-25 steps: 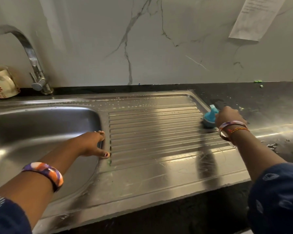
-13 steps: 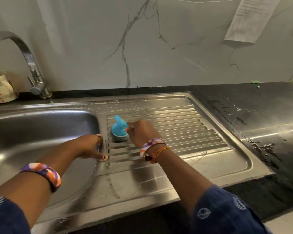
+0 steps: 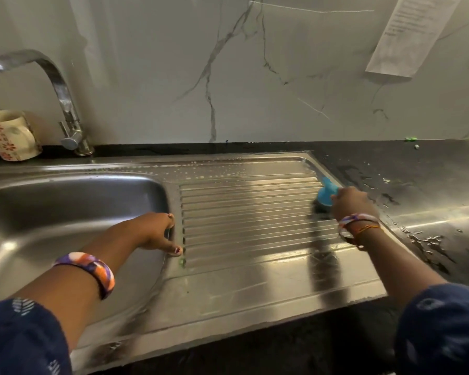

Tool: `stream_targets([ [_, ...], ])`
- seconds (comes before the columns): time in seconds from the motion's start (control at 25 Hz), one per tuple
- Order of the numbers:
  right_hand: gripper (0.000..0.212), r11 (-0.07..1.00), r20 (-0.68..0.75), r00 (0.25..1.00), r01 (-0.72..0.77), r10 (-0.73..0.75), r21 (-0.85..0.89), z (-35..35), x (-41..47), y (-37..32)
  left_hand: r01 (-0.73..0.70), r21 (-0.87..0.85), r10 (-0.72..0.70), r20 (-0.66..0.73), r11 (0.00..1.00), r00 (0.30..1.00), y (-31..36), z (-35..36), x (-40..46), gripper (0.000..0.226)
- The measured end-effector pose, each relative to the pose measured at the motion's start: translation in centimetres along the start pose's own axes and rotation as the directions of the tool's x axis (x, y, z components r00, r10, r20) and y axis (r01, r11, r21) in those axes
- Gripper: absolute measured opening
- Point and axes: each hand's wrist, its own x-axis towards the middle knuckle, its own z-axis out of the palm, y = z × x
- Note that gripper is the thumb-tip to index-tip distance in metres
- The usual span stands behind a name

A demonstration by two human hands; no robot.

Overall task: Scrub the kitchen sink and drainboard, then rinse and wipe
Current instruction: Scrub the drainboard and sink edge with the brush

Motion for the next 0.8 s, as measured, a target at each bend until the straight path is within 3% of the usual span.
stream_targets([
  [0.08,0.032,0.984,0.029,0.984,0.175,-0.176,0.045,1.6,-3.6,-4.3,0.019,0.013,-0.019,0.008,1.000,1.000,0.1,-0.1,0.2,0.076],
  [0.2,0.031,0.889,0.108,0.887,0.431,-0.448,0.154,4.3,-10.1,-11.3,0.034,0.039,-0.034,0.014,0.999,0.999,0.3,-0.4,0.4,0.075],
  [0.36,0.032,0.815,0.173,0.807,0.511,-0.564,0.273,5.9,-12.5,-15.8,0.034,0.090,-0.038,0.043,0.995,0.998,0.6,-0.7,0.6,0.062],
  [0.52,0.032,0.886,0.169,0.880,0.405,-0.445,0.225,3.7,-6.8,-9.7,0.046,0.115,-0.050,0.030,0.992,0.998,0.9,-0.8,0.4,0.058],
  [0.68,0.032,0.996,0.094,0.992,0.091,-0.089,-0.015,-0.7,-0.3,0.9,0.054,0.126,-0.058,0.025,0.991,0.998,1.2,-1.0,0.2,0.057],
  [0.8,0.034,0.991,0.071,0.989,-0.130,0.131,-0.023,-2.8,2.2,4.4,0.064,0.166,-0.074,0.053,0.984,0.996,1.9,-1.5,0.6,0.053],
])
